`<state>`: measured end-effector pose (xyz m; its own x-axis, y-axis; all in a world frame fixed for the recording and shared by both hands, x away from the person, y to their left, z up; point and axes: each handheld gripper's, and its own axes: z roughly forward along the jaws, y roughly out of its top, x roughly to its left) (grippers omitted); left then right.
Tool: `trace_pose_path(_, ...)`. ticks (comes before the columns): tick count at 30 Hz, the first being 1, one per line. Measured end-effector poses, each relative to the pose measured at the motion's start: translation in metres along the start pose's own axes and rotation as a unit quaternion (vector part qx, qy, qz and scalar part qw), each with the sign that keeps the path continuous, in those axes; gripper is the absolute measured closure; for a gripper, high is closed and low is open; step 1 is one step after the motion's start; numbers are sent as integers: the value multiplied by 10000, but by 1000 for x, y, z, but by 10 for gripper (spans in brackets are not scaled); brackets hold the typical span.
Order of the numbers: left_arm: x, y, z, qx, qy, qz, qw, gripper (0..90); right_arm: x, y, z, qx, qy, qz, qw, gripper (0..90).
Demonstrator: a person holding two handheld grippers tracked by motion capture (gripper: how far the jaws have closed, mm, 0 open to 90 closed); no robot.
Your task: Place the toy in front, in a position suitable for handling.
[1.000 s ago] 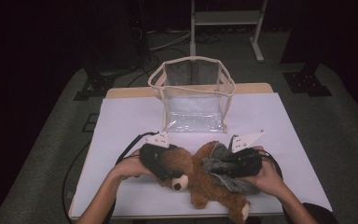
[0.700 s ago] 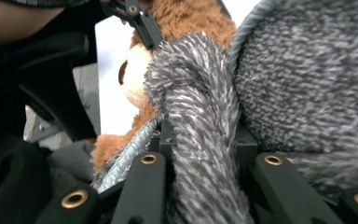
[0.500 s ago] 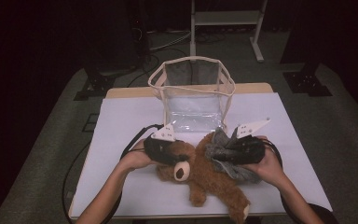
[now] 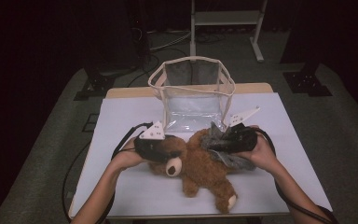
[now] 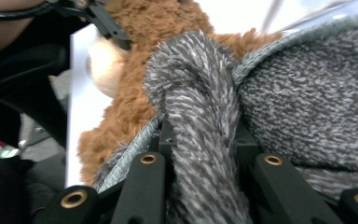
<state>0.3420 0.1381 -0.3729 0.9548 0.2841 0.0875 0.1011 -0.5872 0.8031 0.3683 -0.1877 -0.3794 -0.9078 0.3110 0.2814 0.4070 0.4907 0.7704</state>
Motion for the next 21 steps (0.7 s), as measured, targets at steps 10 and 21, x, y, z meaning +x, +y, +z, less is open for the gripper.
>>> trace_pose_path(10, -7, -32, -27, 28, -129, -467, 9988, 83, 40, -19, 1, 75, -201, -296, 9993, 732)
trace_pose_path(21, -7, -40, -15, -217, -330, -327, 9987, 365, 28, -14, -27, -167, -282, -149, 9994, 732)
